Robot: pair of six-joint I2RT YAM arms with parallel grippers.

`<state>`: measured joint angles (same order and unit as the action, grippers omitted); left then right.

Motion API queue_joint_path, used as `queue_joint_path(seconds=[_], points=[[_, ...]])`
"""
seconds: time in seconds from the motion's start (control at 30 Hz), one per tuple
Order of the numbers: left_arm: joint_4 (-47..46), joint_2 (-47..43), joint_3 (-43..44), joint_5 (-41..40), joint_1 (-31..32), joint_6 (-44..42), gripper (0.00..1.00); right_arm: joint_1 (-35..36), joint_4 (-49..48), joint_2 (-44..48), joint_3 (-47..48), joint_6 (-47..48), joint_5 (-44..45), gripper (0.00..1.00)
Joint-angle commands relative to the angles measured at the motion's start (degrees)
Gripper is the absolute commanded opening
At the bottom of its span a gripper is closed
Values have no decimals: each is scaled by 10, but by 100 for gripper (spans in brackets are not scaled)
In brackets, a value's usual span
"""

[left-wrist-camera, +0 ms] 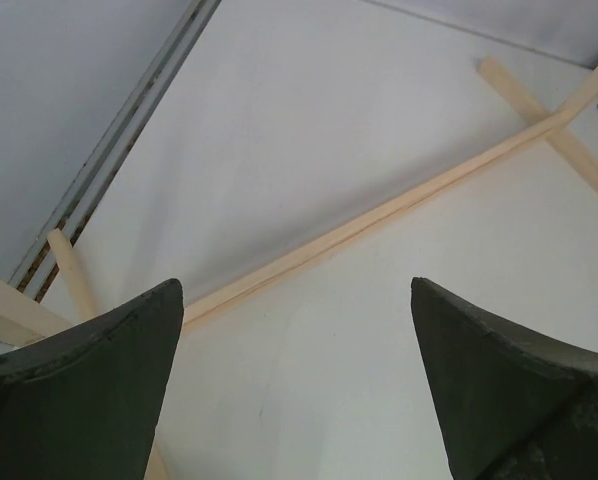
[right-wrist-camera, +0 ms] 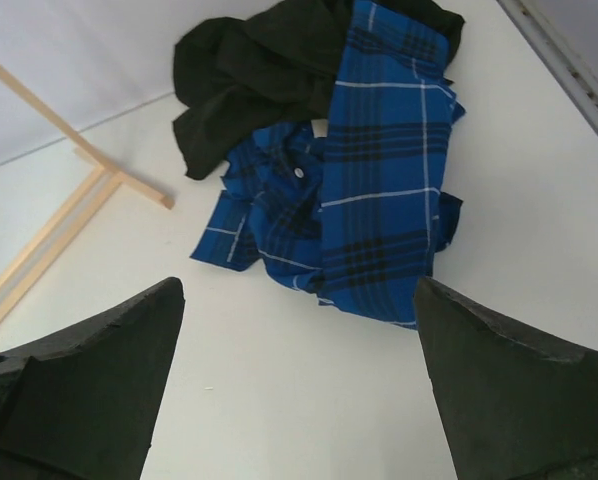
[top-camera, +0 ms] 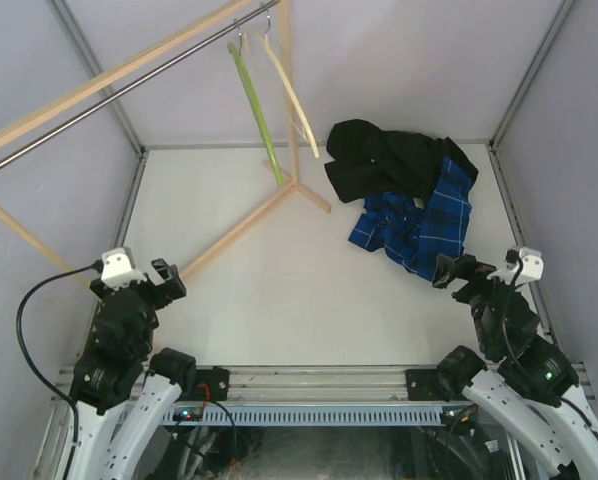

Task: Place the shirt on the hanger
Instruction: Move the shirt at the center of the board.

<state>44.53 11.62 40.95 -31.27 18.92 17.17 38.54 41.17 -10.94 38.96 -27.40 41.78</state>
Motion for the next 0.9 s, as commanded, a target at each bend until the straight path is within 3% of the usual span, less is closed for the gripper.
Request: queue_joint_path(seconds=[0.0, 0.27, 0.53, 0.63, 0.87], points=[[-10, 51, 33, 5, -7, 26, 99, -58, -1, -46, 19, 4, -58, 97], [26, 151, 68, -1, -11, 70, 100, -133, 45, -155, 51, -39, -99, 99], [57, 234, 117, 16, -15, 76, 100, -191, 62, -241, 86, -74, -226, 100], [61, 258, 132, 27, -16, 72, 100, -203, 77, -270, 96, -111, -224, 100], [56, 274, 126, 6, -17, 70, 100, -267, 59, -311, 108, -65, -293, 100]])
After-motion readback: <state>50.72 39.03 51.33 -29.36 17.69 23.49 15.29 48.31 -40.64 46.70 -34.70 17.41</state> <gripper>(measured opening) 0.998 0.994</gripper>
